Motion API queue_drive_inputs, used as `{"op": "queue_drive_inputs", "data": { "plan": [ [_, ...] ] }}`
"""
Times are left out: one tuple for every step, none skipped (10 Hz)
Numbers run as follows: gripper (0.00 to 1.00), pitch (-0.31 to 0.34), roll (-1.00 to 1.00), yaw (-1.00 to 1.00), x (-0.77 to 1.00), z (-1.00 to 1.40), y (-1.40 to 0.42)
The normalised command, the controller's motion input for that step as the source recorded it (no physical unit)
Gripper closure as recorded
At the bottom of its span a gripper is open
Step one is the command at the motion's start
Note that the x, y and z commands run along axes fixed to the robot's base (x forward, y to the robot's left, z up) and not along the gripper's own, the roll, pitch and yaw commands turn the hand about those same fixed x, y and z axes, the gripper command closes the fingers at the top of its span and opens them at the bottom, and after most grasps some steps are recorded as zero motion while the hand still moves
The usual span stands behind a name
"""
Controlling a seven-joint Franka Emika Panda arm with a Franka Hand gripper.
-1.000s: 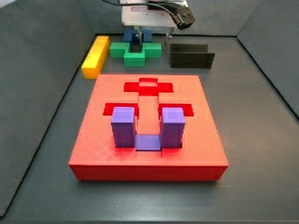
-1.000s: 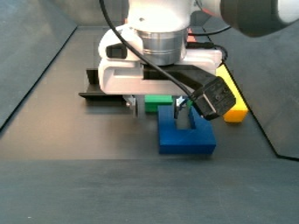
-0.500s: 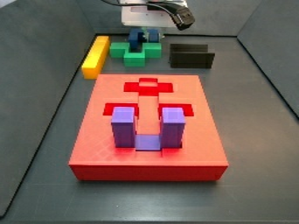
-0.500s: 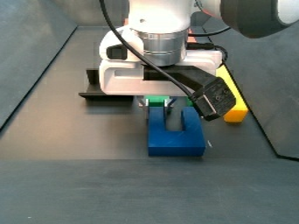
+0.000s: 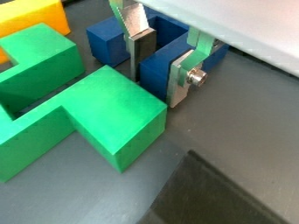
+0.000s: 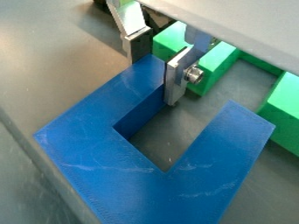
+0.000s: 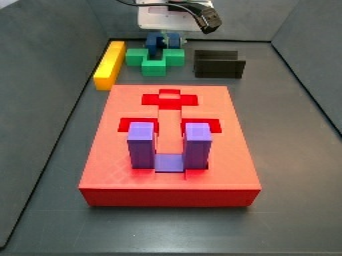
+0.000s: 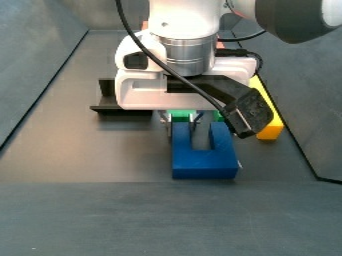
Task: Pick up the blue object. Move up. Place the blue object on the fixture. Regrasp the blue object. Move to above the board. Insert the blue object.
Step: Pick up the blue object, then move up.
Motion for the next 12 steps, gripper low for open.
{"op": "queue_drive_inputs", "data": {
  "plan": [
    [1.0, 0.0, 0.0, 0.0, 0.0, 0.0, 0.0],
    [1.0, 0.0, 0.0, 0.0, 0.0, 0.0, 0.0],
    [1.0, 0.0, 0.0, 0.0, 0.0, 0.0, 0.0],
    [1.0, 0.0, 0.0, 0.0, 0.0, 0.0, 0.0],
    [1.0, 0.0, 0.0, 0.0, 0.0, 0.0, 0.0],
    [1.0, 0.0, 0.0, 0.0, 0.0, 0.0, 0.0],
    [1.0, 0.0, 0.0, 0.0, 0.0, 0.0, 0.0],
    [1.0, 0.0, 0.0, 0.0, 0.0, 0.0, 0.0],
    [1.0, 0.0, 0.0, 0.0, 0.0, 0.0, 0.0],
    [1.0, 0.0, 0.0, 0.0, 0.0, 0.83, 0.0],
    [1.0, 0.013, -0.01, -0.03, 0.01, 0.82, -0.04],
    [1.0, 0.051, -0.01, -0.03, -0.04, 0.67, -0.05]
  ]
}}
